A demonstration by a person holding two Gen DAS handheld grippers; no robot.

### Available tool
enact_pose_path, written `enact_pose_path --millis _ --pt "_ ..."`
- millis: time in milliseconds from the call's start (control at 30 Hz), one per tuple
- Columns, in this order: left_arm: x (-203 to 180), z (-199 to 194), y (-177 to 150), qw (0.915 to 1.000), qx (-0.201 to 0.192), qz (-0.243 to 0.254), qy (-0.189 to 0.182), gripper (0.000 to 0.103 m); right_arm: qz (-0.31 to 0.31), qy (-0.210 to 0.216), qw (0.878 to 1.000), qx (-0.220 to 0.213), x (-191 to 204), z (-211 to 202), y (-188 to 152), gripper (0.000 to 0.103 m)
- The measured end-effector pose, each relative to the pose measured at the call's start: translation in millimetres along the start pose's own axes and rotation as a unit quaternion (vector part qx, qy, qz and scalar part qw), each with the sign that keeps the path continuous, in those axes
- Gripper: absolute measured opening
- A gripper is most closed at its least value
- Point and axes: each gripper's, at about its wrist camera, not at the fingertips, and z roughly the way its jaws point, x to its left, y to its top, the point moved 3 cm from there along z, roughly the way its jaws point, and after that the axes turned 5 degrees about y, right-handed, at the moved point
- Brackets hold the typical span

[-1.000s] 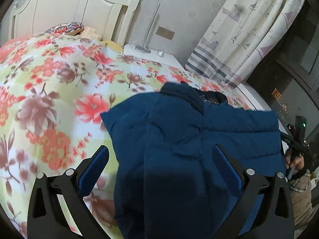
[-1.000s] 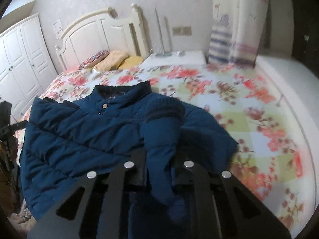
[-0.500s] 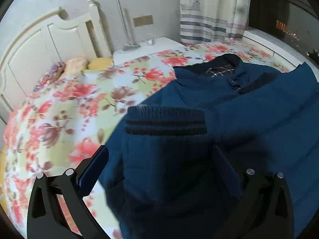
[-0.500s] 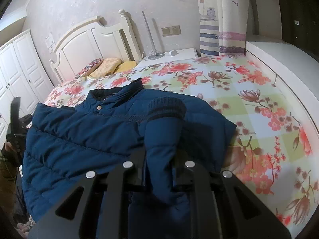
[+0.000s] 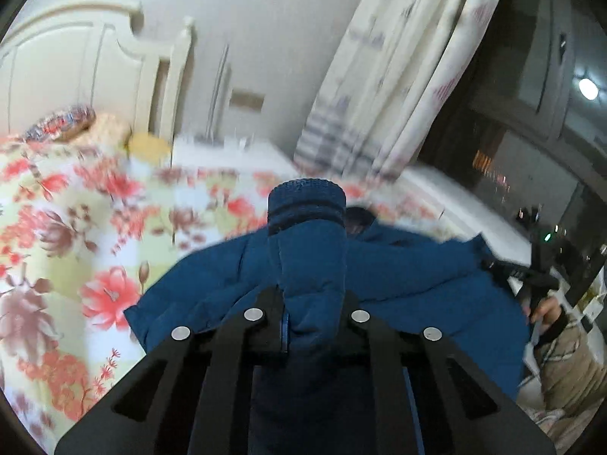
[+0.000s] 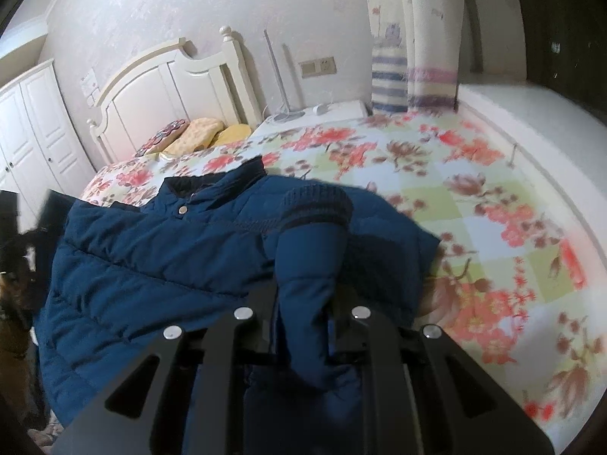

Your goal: Fold large clothes

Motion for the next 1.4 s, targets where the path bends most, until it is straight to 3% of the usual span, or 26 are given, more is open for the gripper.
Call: enact_pose_path --millis 100,233,467,633,833,1000,1100,1200,1300,1400 --pt "-6.5 -33.3 5.2 0.9992 -0.033 -0.006 -0.019 0.013 0.013 0.027 0.999 -0.045 3.5 -39.4 9.8 0.014" --pt "-11.2 -50.0 11.4 0.9994 -0.031 0.012 0.007 0.013 0.010 0.026 0.998 -0.062 10.3 -66.3 24.7 0.013" --pt "2.0 -10.6 57.3 0.9981 0.005 -0.004 0.061 0.013 -0.007 -0.002 0.998 -0.059 22.3 -50.6 88.8 0.013" --pt "34.1 32.5 86.7 0.9950 0.022 -0.058 0.078 0.014 0.012 -0.027 0.999 -0.036 14.3 -5.9 130.8 0.013" --pt "60.9 91.4 47.7 0.9856 0.093 -0.081 0.115 0.014 0.066 -0.031 0.997 0.036 -14.9 69.1 100.1 0.013" --pt "62.3 81.8 59.7 0.9895 0.072 -0.081 0.096 0.014 0.075 -0.006 0.997 0.012 -16.3 58.0 109.9 0.013" --pt "57.6 85.8 74.5 0.9892 0.061 -0.068 0.115 0.014 0.063 -0.015 0.998 -0.002 -10.9 60.4 125.7 0.013" --pt "68.5 112.6 65.7 0.9826 0.086 -0.074 0.147 0.014 0.057 -0.036 0.997 0.030 -14.6 91.4 124.7 0.014" --pt "84.9 141.9 34.9 0.9714 0.132 -0.089 0.176 0.016 0.060 -0.059 0.991 0.102 -27.5 139.3 97.7 0.021" --pt "92.7 144.1 24.4 0.9683 0.134 -0.103 0.184 0.027 0.073 -0.058 0.991 0.098 -34.7 145.6 87.6 0.031"
